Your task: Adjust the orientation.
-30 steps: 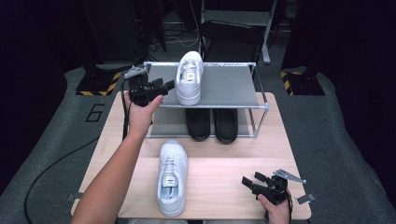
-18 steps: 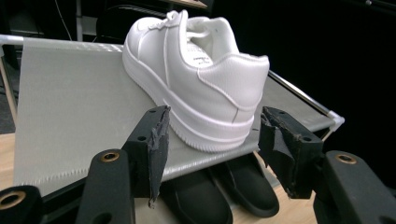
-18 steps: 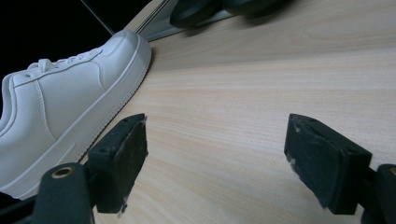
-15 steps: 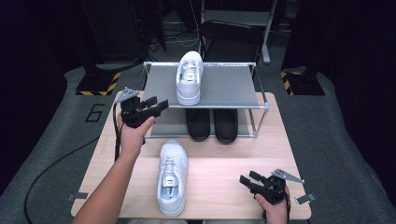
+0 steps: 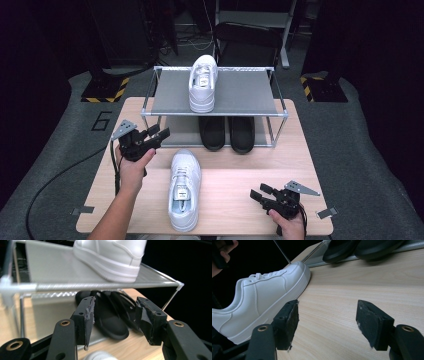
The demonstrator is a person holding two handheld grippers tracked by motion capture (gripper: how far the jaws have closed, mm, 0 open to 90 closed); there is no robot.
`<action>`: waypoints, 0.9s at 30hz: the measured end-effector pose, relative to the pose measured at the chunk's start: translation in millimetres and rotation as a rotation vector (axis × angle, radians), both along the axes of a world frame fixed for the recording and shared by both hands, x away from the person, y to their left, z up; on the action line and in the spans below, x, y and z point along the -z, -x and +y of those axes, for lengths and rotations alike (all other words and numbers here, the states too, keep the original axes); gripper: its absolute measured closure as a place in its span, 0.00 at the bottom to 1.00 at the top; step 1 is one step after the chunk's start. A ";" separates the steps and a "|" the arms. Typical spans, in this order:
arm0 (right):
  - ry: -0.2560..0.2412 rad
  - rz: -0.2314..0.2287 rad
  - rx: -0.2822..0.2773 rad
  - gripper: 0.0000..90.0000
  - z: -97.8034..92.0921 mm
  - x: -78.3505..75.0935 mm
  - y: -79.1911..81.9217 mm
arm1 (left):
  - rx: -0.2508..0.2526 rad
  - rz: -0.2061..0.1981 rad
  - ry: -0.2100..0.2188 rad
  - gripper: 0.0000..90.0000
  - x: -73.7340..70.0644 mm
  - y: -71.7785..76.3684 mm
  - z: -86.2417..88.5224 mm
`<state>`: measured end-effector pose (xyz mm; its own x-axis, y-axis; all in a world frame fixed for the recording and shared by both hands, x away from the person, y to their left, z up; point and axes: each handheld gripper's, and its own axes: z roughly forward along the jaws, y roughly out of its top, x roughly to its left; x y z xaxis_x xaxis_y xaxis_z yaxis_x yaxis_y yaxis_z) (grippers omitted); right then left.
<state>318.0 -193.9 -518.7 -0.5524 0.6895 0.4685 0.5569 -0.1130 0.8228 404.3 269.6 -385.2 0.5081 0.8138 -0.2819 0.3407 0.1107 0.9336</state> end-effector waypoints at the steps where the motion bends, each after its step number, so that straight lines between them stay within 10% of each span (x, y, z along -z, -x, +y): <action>1: 0.005 -0.003 0.001 0.39 1.4 -0.4 0.4 | -0.006 -0.001 0.002 0.55 4.7 2.3 3.9; 16: 0.050 -0.012 -0.017 0.41 19.3 -11.1 -1.0 | -0.042 0.035 -0.083 0.50 62.6 33.2 37.4; 27: 0.092 -0.019 -0.038 0.46 46.7 -24.9 -1.2 | -0.057 0.068 -0.037 0.48 96.8 44.8 51.0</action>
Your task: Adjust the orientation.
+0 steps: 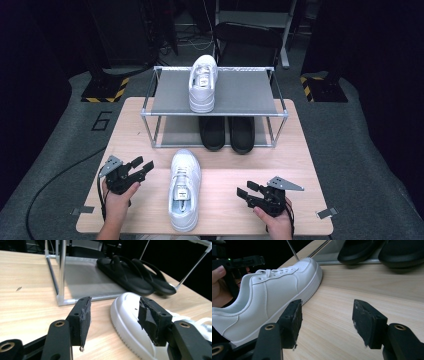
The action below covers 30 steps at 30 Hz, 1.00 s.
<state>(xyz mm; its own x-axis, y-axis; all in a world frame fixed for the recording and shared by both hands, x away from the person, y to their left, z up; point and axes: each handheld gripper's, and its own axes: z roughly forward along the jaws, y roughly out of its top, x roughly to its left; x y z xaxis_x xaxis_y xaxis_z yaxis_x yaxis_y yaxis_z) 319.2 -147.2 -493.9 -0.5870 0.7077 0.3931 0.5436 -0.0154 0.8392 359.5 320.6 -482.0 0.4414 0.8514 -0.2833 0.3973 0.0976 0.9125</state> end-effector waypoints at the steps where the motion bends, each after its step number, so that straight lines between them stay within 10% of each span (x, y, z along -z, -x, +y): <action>1: -0.010 0.008 -0.005 0.45 7.0 -2.2 0.8 | 0.001 -0.001 -0.002 0.47 1.9 0.5 1.8; 30: -0.062 0.032 -0.240 0.33 118.2 -2.3 -9.8 | -0.060 0.051 -0.018 0.48 24.8 6.3 18.1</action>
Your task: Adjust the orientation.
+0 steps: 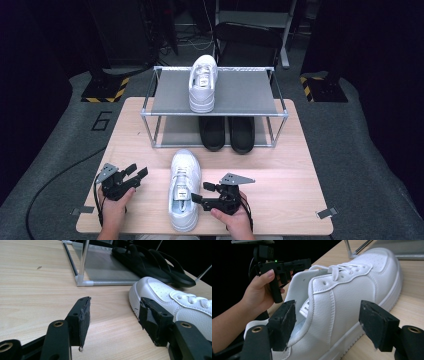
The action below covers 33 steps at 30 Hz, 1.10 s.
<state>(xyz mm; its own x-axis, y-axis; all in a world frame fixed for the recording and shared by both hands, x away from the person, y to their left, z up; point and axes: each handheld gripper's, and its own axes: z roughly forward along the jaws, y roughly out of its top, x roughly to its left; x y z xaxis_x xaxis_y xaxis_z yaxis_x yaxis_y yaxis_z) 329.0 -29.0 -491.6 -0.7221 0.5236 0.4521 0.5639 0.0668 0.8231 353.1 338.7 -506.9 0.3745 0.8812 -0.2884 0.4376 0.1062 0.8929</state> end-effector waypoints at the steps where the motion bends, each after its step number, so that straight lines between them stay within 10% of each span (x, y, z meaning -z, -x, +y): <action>1: 0.000 0.000 0.002 0.33 1.6 2.0 0.4 | -0.007 -0.007 0.006 0.48 0.9 -0.6 1.2; 12: 0.042 0.026 -0.007 0.33 17.5 16.5 -0.8 | -0.006 0.009 0.009 0.48 2.1 -0.8 4.7; 19: 0.038 0.038 -0.031 0.57 9.2 6.5 -9.1 | -0.014 0.004 0.020 0.48 4.2 -1.9 6.4; 28: 0.073 0.008 0.099 0.75 -28.1 -2.2 -31.1 | -0.016 0.004 0.024 0.48 5.1 -2.8 8.1; 33: 0.091 0.045 0.060 0.62 -37.6 -3.8 -42.5 | -0.020 0.004 0.025 0.48 5.3 -2.9 8.4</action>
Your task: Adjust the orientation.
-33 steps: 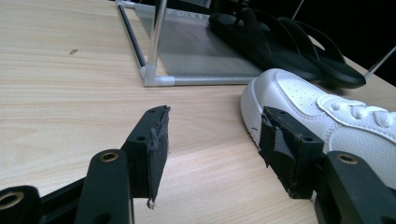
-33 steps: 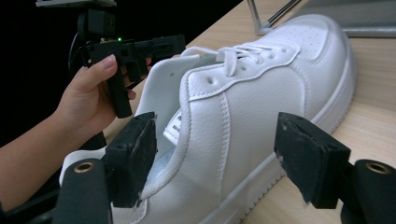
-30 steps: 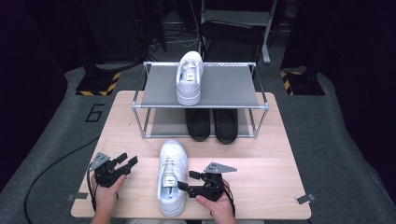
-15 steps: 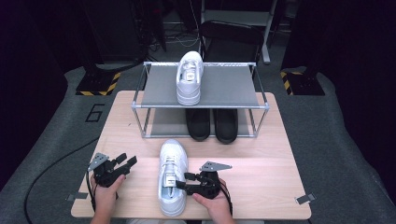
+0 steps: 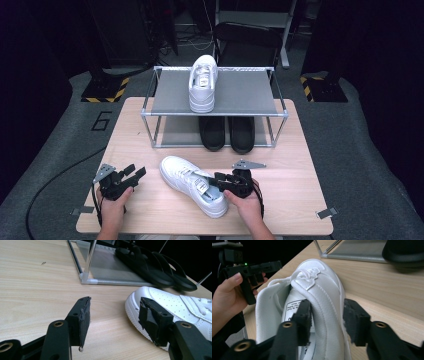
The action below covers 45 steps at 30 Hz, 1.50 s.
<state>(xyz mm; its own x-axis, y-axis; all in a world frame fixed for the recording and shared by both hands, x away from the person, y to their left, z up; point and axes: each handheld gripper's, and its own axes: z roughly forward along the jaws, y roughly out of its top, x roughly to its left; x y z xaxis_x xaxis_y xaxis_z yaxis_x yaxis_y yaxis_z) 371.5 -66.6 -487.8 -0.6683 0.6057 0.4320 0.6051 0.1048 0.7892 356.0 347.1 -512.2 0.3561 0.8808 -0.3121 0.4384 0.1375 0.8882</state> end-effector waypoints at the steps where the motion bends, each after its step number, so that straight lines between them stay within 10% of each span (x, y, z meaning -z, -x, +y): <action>1: 0.021 -0.008 0.001 0.59 2.3 -1.5 1.2 | 0.004 0.012 0.003 0.48 0.0 0.2 0.9; 10: -0.001 0.044 0.001 0.58 1.1 3.3 3.7 | 0.000 0.019 0.004 0.48 0.3 1.1 4.1; 21: 0.088 0.091 -0.057 0.63 5.9 -0.1 -2.8 | -0.011 0.021 0.008 0.48 0.6 0.8 5.4; 36: 0.021 0.130 -0.032 0.73 1.3 7.3 -5.0 | -0.022 0.025 0.017 0.48 1.4 0.3 7.2; 45: 0.042 0.048 0.002 0.84 3.4 4.4 1.8 | -0.029 0.029 0.021 0.48 1.8 0.6 9.3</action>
<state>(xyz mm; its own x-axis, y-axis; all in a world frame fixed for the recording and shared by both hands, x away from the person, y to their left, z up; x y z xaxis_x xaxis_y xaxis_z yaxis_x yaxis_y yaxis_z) 369.7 -63.2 -492.2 -0.6462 0.6250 0.4380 0.6425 0.1357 0.7541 355.4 356.4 -514.0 0.3211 0.8837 -0.3404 0.4595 0.1689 0.8720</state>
